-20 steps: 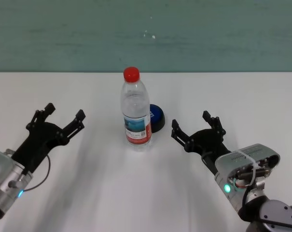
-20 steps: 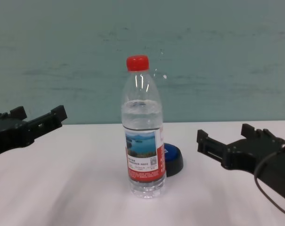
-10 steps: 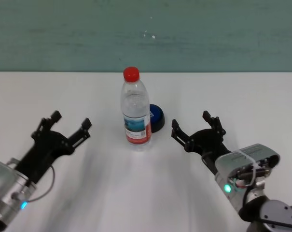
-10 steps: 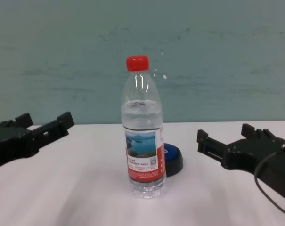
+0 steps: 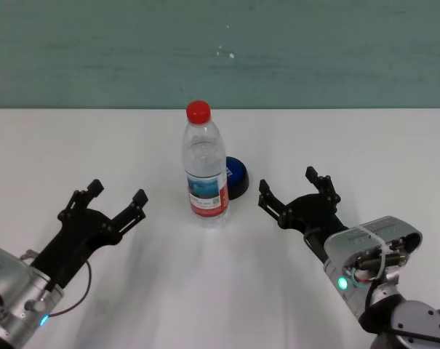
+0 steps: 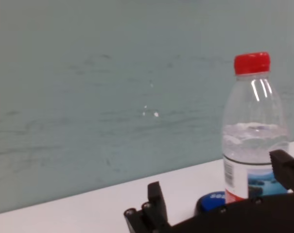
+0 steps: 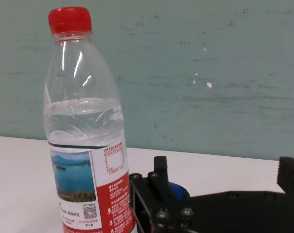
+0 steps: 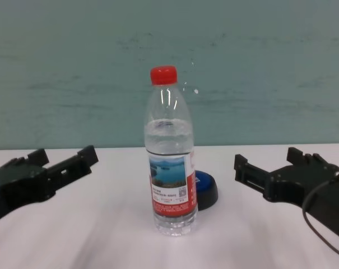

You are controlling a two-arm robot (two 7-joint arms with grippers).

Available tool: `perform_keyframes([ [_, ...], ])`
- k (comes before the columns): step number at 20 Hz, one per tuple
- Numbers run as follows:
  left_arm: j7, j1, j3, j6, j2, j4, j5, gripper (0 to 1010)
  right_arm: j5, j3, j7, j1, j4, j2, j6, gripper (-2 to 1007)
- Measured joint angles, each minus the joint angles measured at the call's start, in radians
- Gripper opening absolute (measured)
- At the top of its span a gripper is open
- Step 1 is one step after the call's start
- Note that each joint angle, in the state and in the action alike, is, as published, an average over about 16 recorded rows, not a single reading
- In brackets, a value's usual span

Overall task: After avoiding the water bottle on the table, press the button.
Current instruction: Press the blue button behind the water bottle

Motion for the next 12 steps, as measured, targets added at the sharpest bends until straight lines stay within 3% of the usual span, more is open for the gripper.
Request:
perform_keyframes([
  [12,0.000,0.006,0.003,0.007,0.000,-0.005,-0.007,1010,0.010,0.004,0.013,0.001,0.001,0.001,0.002,1004],
])
